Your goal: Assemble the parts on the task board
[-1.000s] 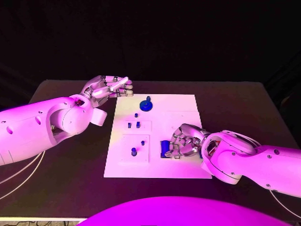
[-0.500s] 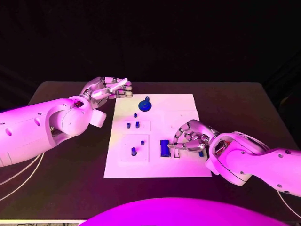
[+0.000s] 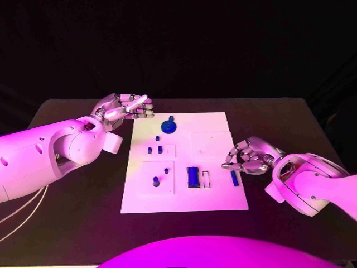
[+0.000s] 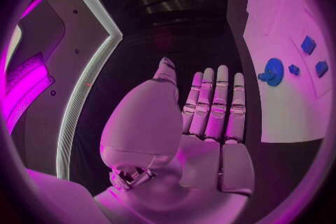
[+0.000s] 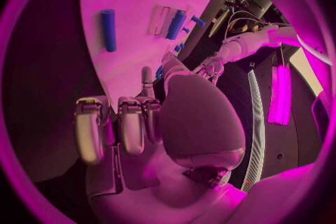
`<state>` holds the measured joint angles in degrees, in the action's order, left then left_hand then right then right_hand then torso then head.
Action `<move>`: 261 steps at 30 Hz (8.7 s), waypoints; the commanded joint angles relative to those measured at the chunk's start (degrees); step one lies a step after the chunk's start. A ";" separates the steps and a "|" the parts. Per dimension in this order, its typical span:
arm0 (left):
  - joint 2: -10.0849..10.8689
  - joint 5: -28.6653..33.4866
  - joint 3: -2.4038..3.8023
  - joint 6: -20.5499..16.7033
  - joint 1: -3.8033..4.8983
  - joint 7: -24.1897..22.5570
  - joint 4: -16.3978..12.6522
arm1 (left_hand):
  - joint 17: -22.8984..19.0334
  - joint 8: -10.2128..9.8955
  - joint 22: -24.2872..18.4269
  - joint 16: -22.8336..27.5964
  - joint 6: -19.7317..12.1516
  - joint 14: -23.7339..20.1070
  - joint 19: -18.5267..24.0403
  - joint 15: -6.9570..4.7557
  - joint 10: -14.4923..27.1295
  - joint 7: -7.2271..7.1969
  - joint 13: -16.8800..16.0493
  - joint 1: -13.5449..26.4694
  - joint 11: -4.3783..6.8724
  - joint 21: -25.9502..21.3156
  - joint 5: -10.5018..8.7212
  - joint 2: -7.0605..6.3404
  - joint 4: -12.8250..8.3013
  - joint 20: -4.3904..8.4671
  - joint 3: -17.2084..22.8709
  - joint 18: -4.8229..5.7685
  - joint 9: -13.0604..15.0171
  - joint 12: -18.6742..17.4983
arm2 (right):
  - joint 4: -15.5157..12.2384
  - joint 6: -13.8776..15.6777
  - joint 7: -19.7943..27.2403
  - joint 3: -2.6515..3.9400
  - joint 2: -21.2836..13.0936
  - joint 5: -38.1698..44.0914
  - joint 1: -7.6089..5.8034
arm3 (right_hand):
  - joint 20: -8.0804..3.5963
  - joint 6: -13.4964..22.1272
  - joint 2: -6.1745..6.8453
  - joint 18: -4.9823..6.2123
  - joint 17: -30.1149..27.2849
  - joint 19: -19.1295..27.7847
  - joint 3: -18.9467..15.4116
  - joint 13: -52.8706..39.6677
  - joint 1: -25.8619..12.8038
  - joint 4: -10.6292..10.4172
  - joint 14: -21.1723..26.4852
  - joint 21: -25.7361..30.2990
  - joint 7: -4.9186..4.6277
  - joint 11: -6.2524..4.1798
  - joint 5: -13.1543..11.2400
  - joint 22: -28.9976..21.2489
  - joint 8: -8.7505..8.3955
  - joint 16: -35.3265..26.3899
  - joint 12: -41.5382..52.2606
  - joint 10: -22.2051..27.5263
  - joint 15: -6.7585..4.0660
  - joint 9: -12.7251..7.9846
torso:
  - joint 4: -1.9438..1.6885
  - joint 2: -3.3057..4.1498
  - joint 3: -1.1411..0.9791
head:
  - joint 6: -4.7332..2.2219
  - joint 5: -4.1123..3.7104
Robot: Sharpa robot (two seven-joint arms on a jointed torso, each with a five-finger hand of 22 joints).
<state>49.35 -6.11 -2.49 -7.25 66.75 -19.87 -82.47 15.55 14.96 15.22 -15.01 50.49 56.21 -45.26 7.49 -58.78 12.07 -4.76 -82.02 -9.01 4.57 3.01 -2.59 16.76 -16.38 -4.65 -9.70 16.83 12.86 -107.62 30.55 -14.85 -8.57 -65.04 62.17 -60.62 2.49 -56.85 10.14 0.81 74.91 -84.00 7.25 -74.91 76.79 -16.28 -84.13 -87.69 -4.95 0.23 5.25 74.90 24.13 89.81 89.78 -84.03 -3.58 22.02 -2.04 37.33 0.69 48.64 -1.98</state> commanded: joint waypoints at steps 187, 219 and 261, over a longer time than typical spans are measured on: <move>1.20 0.03 -0.06 1.14 -0.14 0.37 -0.77 | 0.72 0.32 -1.01 0.90 1.11 0.71 -0.78 -0.23 -1.02 -0.69 -0.21 -2.19 0.22 -0.53 -0.23 2.01 -0.17 0.00 -0.98 -0.68 -0.29 0.16 | 1.34 -7.54 -20.70 -0.05 12.71 5.33 1.55 | -1.12 -4.10 1.51 -0.81 15.09 -6.00 14.17 -15.09 -16.87 0.38 -5.87 -2.31 2.17 -1.56 10.43 15.10 2.31 0.19 0.22 -5.97 -1.23 3.20 | -0.06 0.07 -0.10 | 1.33 0.72; 1.19 -0.05 -0.06 0.95 -0.14 0.11 -0.65 | 0.79 0.30 -1.12 0.98 1.17 0.70 -0.80 -0.23 -1.06 -0.68 -0.20 -2.29 0.22 -0.55 -0.23 2.15 -0.19 0.00 -1.16 -0.67 -0.33 0.14 | 2.42 4.82 7.35 -0.08 8.00 7.59 3.71 | 1.70 2.57 -5.41 -0.34 15.09 -5.32 0.38 -15.09 9.22 1.37 -5.87 0.13 -2.03 2.06 -1.26 14.47 -5.68 0.19 0.22 -5.97 1.90 -2.78 | -0.05 0.13 -0.19 | 1.18 0.62; 1.37 -0.07 -0.07 1.37 -0.14 0.13 -0.58 | 0.85 0.33 -1.22 1.03 1.31 0.73 -0.80 -0.23 -1.13 -0.63 -0.20 -2.58 0.22 -0.58 -0.22 2.44 -0.24 0.00 -1.17 -0.66 -0.35 0.14 | 4.64 -1.33 2.82 -0.09 10.61 12.25 5.38 | 1.01 -2.66 -1.50 -0.81 15.09 -6.00 28.43 -15.09 -2.27 13.52 -5.87 -2.31 -0.99 1.11 11.98 15.10 -5.76 0.19 0.22 -5.97 1.06 -1.63 | -0.05 0.06 -0.10 | 1.36 0.83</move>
<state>50.76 -6.13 -2.59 -6.76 66.58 -19.26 -82.97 16.33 15.18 14.06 -14.35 51.41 56.62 -45.67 7.09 -59.50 11.56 -4.95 -84.36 -8.70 4.37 3.01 -0.24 16.60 -16.38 -5.45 -9.71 16.57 12.86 -103.03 31.20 -11.27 -8.44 -54.46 73.55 -55.57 3.71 -59.26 8.69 0.81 74.90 -84.00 35.74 -74.91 74.98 -3.06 -84.02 -89.80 -5.97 1.86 17.36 74.92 18.11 89.69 89.78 -84.04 -2.05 20.33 -2.10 37.38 0.60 50.01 -1.15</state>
